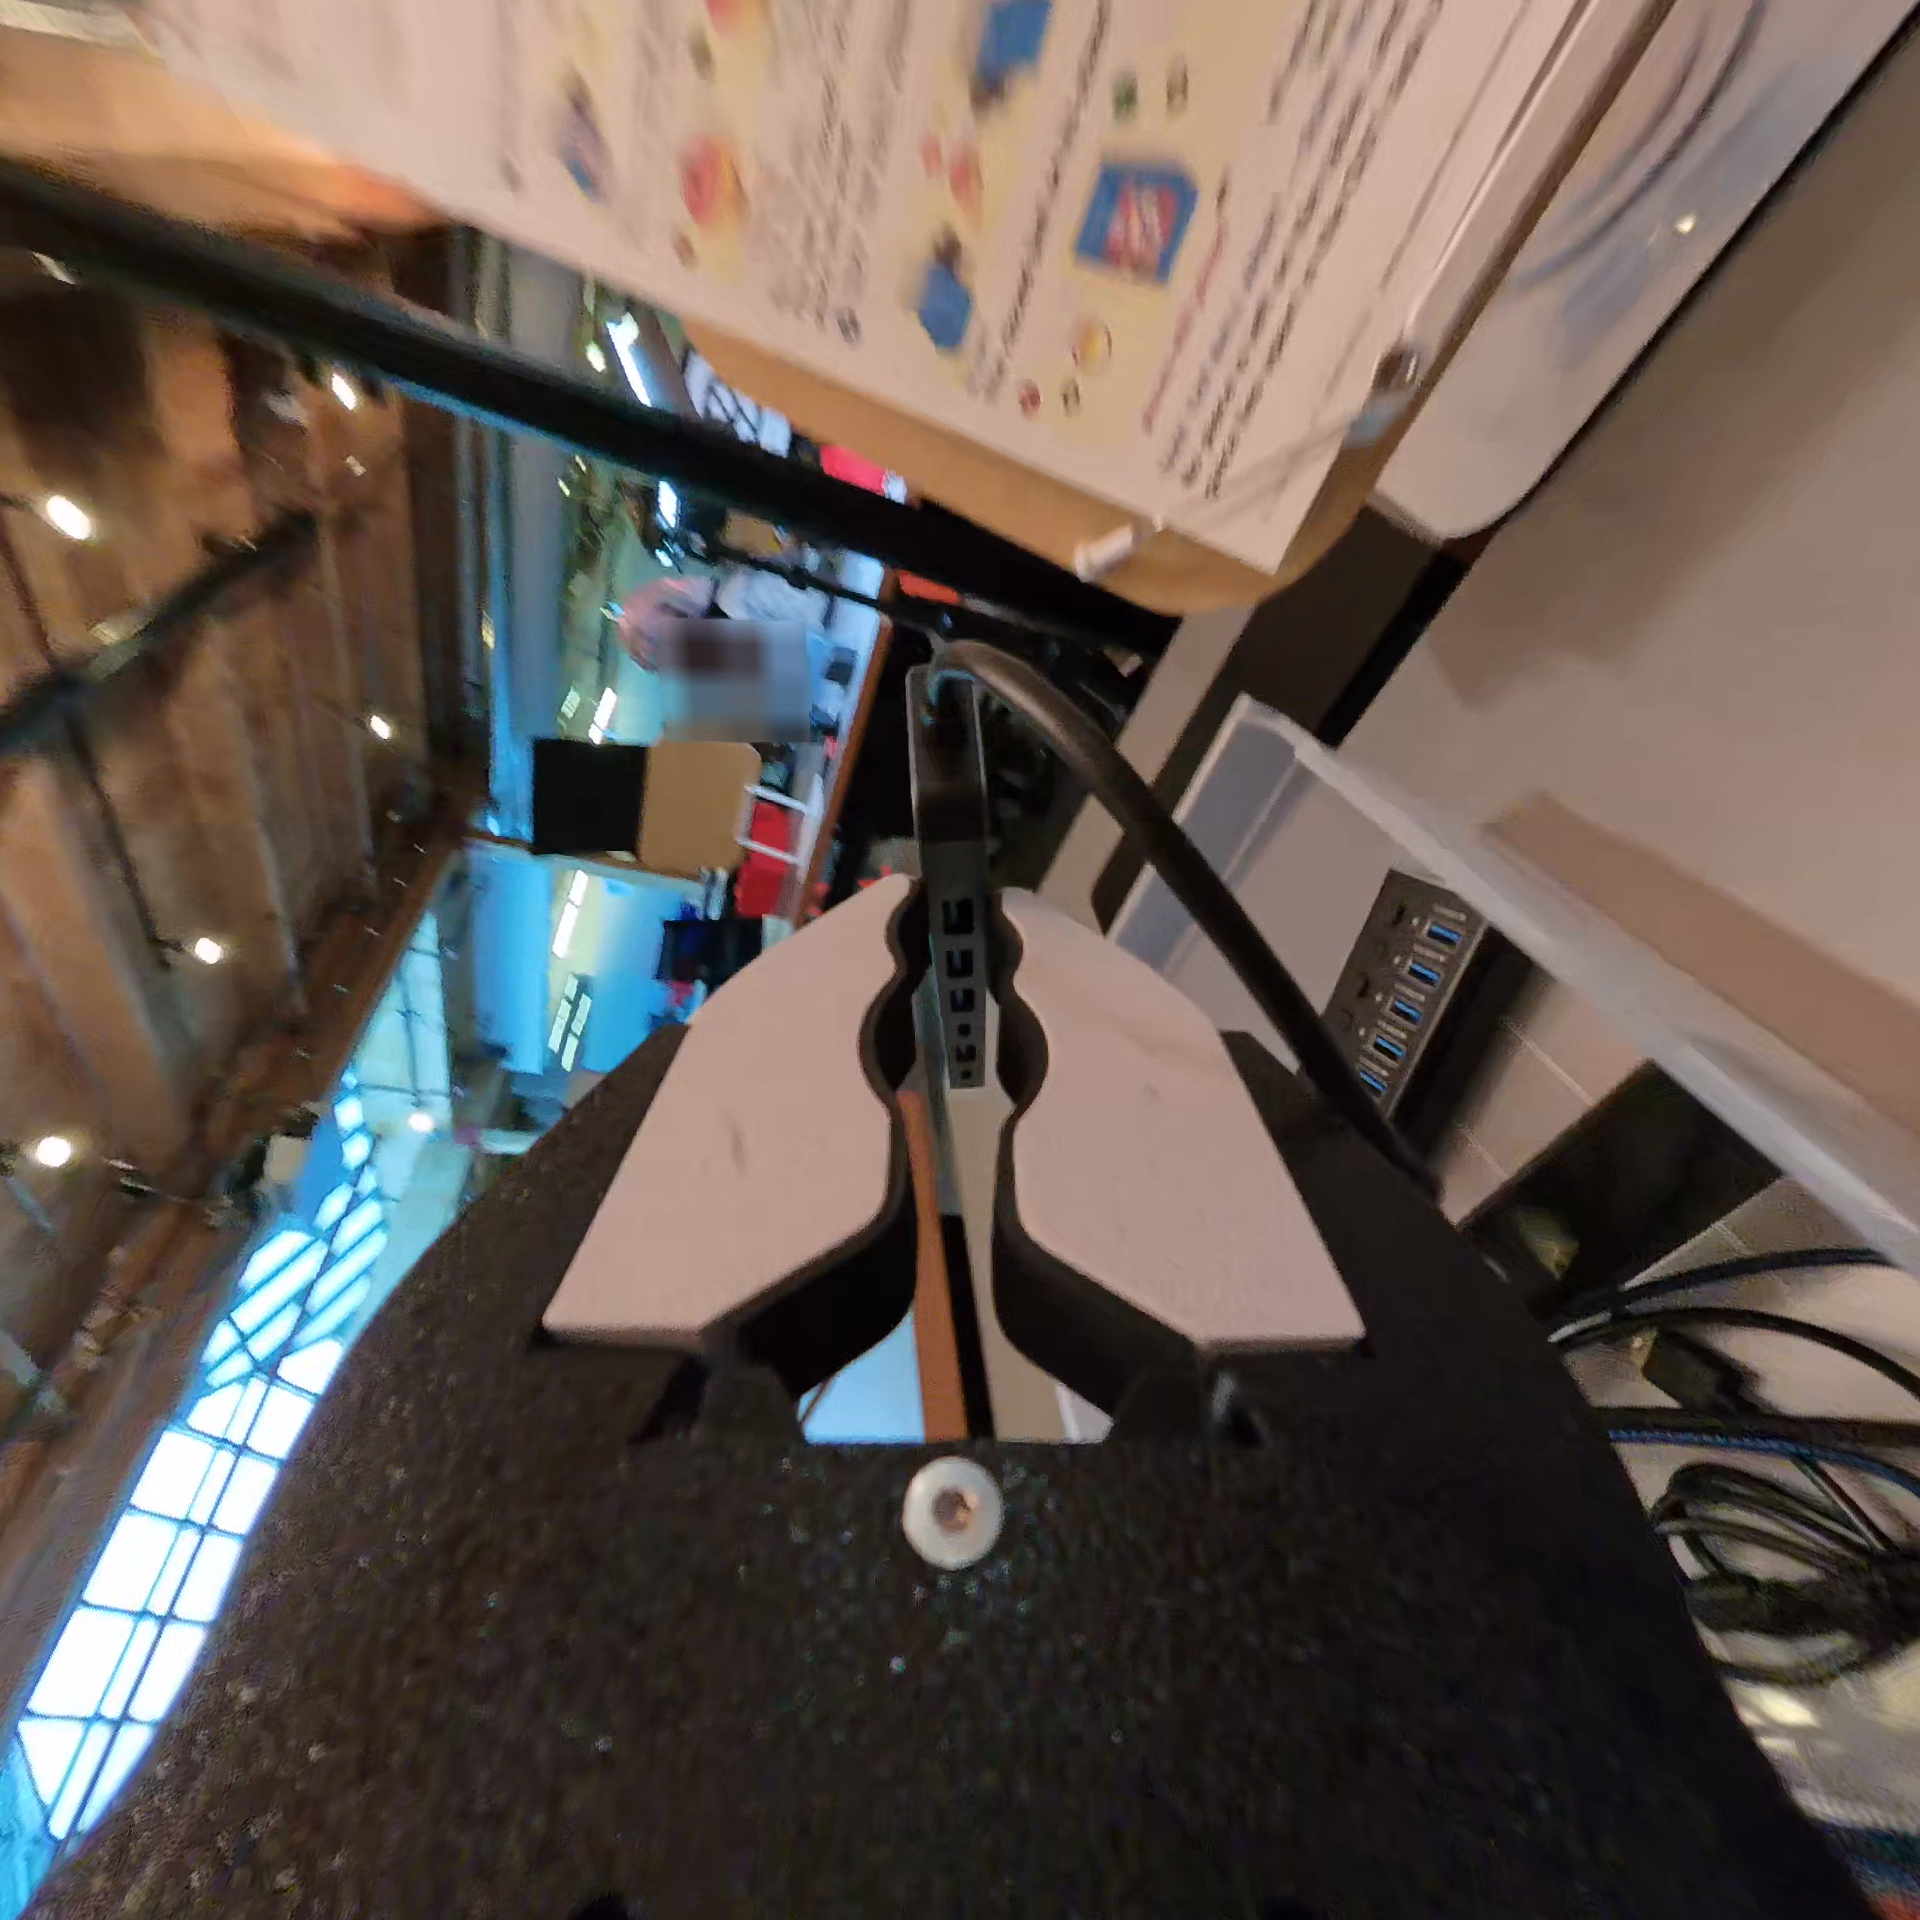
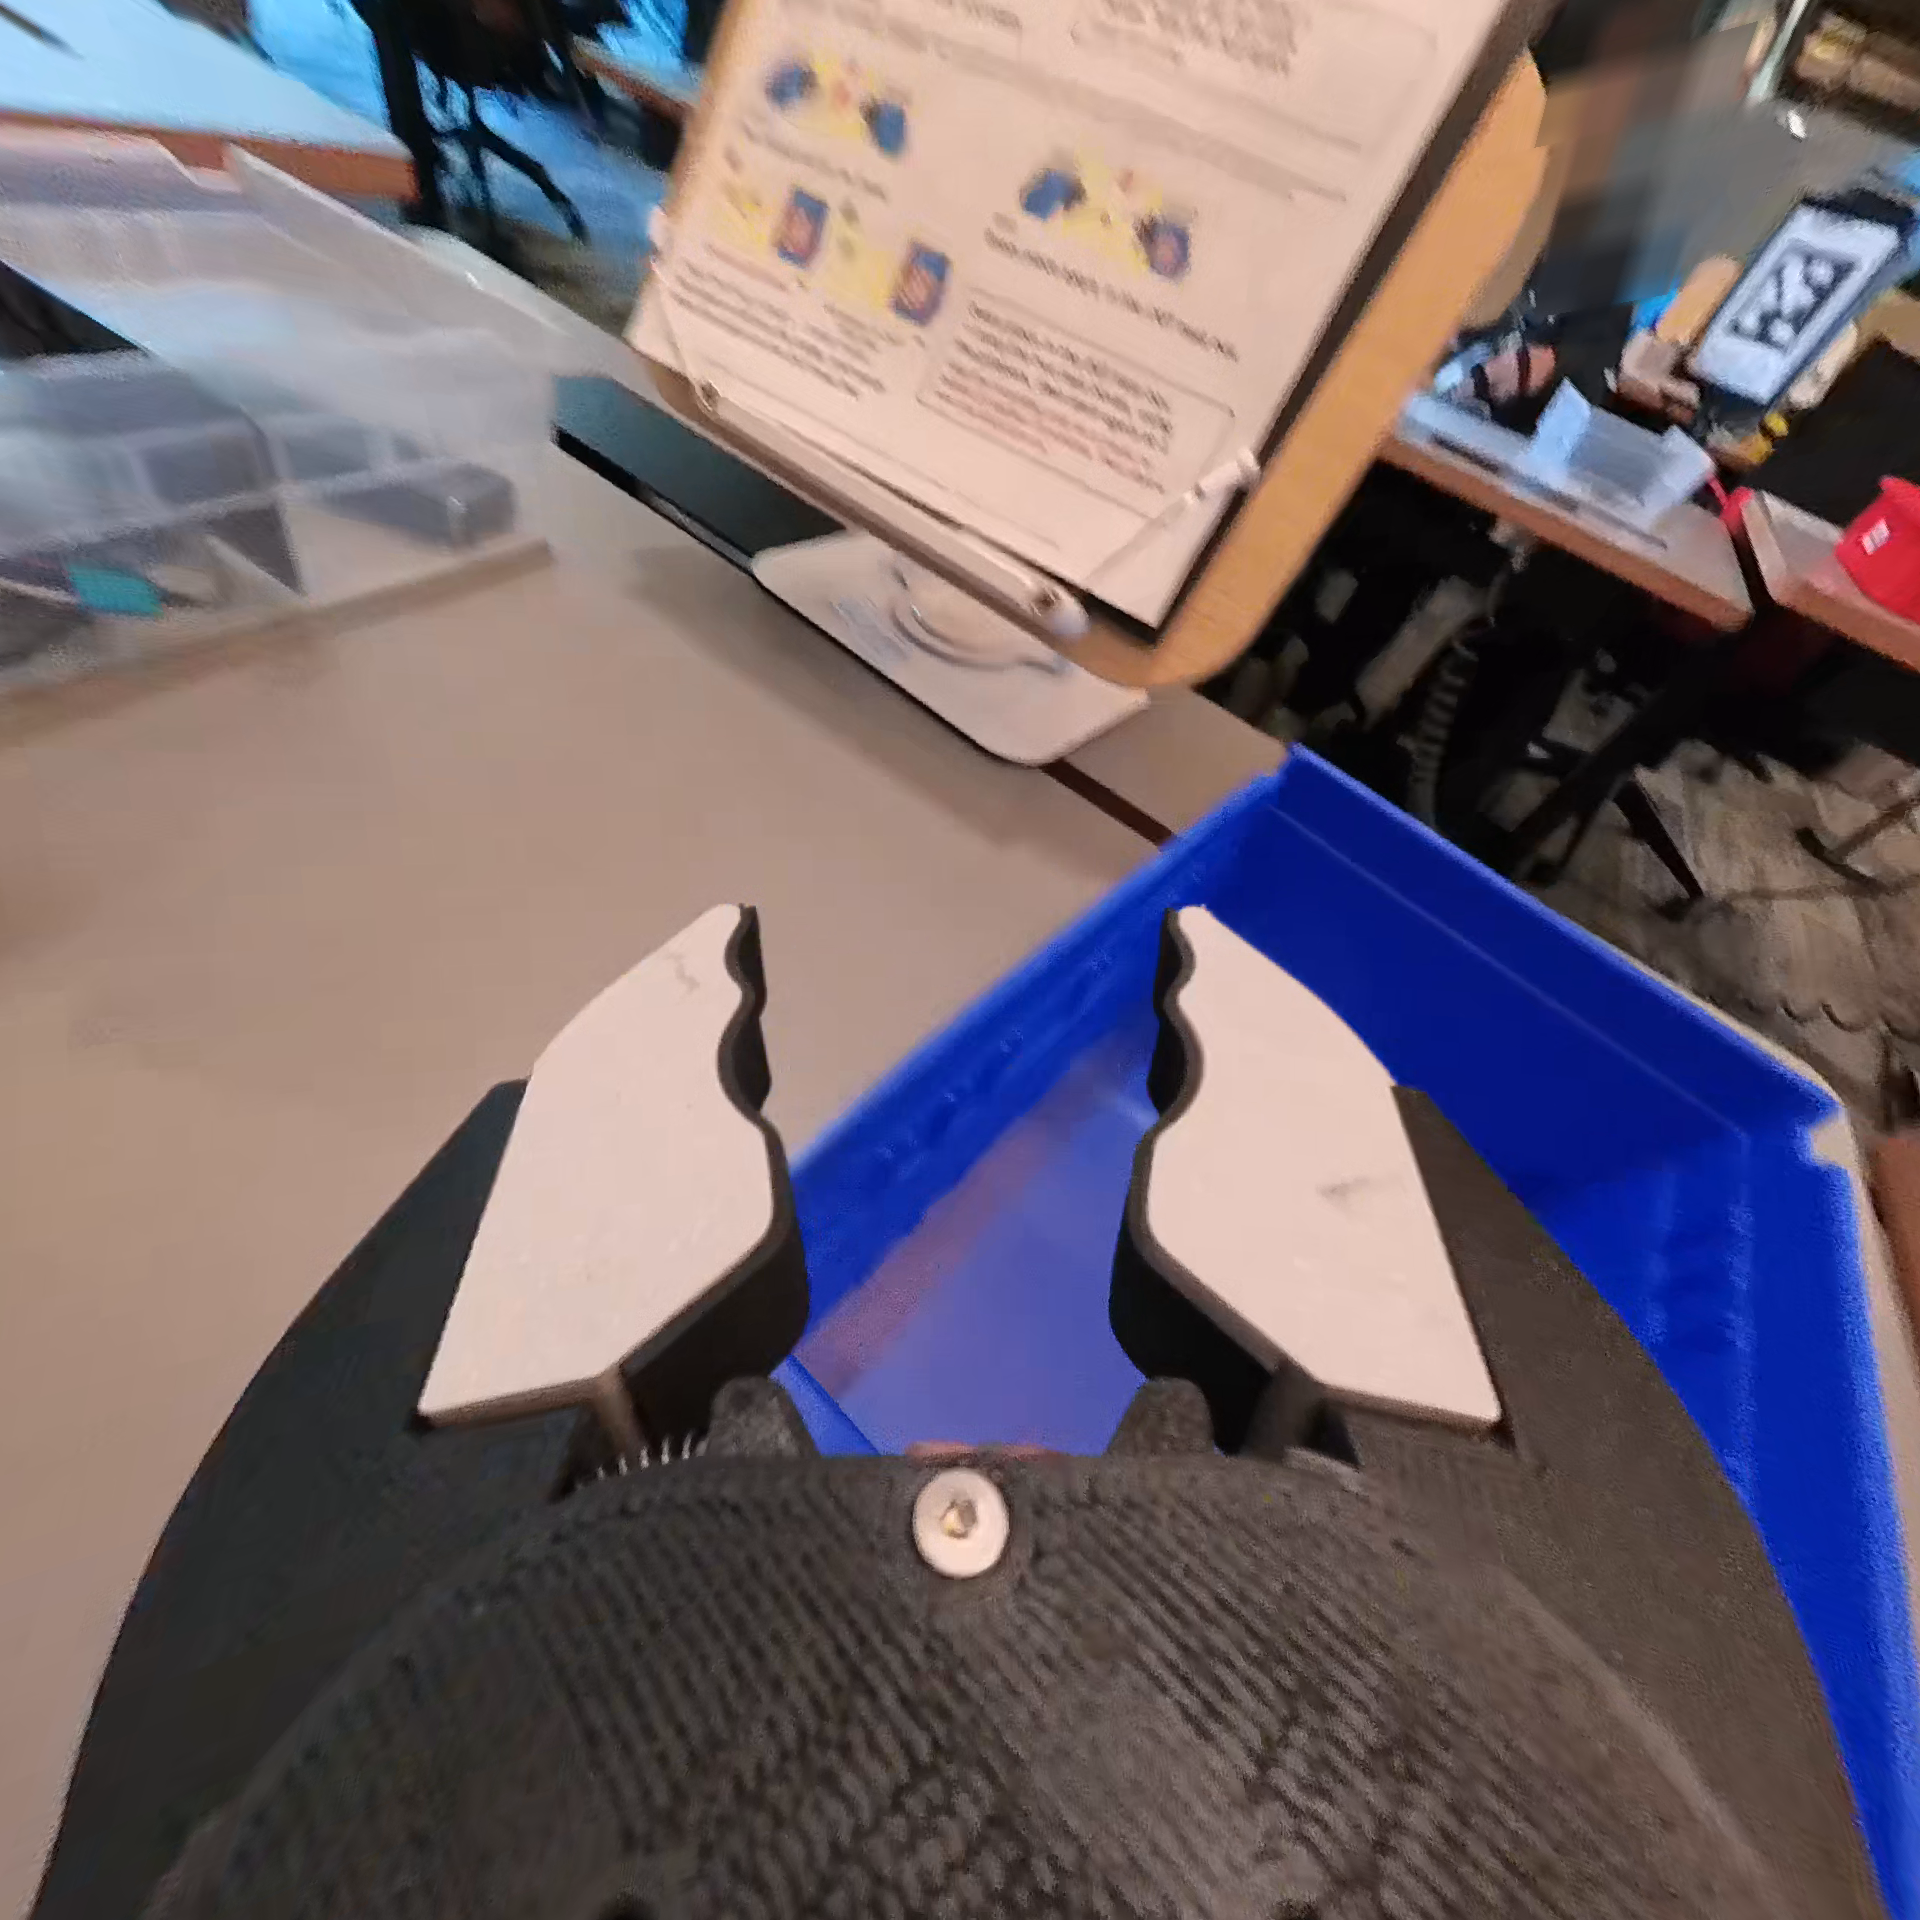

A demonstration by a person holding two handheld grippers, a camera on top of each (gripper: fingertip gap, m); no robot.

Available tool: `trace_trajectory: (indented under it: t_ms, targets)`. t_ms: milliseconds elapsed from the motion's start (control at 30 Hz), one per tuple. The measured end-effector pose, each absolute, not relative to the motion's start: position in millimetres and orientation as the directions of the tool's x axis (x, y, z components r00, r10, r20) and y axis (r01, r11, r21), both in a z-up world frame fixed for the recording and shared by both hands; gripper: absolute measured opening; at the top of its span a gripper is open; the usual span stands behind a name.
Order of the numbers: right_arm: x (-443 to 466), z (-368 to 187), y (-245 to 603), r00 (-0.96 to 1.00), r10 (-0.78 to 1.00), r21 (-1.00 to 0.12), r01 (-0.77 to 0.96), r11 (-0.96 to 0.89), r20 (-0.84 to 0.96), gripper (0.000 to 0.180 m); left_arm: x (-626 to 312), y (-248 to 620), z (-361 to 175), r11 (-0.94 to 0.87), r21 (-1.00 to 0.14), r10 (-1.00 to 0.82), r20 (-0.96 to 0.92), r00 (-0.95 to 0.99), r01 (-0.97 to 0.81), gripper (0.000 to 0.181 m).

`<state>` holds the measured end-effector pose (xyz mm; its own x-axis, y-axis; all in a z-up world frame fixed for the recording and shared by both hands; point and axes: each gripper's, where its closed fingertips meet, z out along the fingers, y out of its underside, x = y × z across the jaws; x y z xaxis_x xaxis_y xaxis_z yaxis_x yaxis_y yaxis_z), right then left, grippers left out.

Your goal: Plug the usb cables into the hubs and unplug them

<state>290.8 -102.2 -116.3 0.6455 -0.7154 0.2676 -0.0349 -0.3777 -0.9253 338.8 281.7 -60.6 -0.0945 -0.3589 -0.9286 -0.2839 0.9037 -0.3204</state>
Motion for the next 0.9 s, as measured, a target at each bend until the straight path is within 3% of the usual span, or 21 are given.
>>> trace_trajectory:
  t_ms: [33, 167, 267, 367, 433, 500, 600, 767, 800, 900]
  targets:
    - [286, -111, -91, 0.665, -0.700, -0.937, 0.001, -0.349, 0.261, 0.072, 329, 268, -51, 0.917, -0.303, -0.336, -0.937, -0.091, -0.261, 0.010]
    - [254, -83, -37, 0.782, -0.601, -0.984, 0.090, -0.152, 0.164, 0.073, 288, 208, -29, 0.966, -0.211, -0.222, -0.973, -0.057, -0.152, 0.009]
    - [213, -62, 1, 0.909, -0.413, -0.996, 0.083, 0.040, 0.059, 0.076, 256, 154, -32, 0.985, -0.171, -0.172, -0.984, -0.048, -0.018, 0.009]
    - [198, -52, 8, 0.954, -0.237, -0.970, -0.132, 0.206, -0.181, 0.075, 225, 103, -37, 0.987, -0.082, -0.082, -0.997, -0.004, 0.136, 0.010]
    - [199, -51, 4, 0.913, -0.106, -0.893, -0.353, 0.281, -0.394, 0.074, 209, 80, -42, 0.977, -0.037, -0.039, -0.999, 0.004, 0.209, 0.009]
    - [195, -50, 3, 0.848, 0.042, -0.805, -0.516, 0.293, -0.528, 0.072, 196, 64, -48, 0.965, -0.026, -0.028, -1.000, 0.003, 0.260, 0.009]
    - [190, -62, 12, 0.770, 0.080, -0.741, -0.633, 0.223, -0.633, 0.053, 181, 47, -52, 0.947, 0.071, 0.055, -0.997, 0.061, 0.314, 0.009]
    - [156, -53, 26, 0.673, 0.311, -0.671, -0.730, 0.129, -0.671, 0.034, 170, 37, -59, 0.919, 0.210, 0.177, -0.976, 0.129, 0.333, 0.010]
    - [157, -58, 29, 0.680, 0.284, -0.679, -0.725, 0.118, -0.676, 0.021, 169, 36, -59, 0.915, 0.230, 0.193, -0.971, 0.140, 0.332, 0.010]
    - [156, -65, 32, 0.723, 0.268, -0.725, -0.680, 0.109, -0.637, 0.017, 167, 38, -62, 0.904, 0.274, 0.234, -0.960, 0.156, 0.329, 0.010]
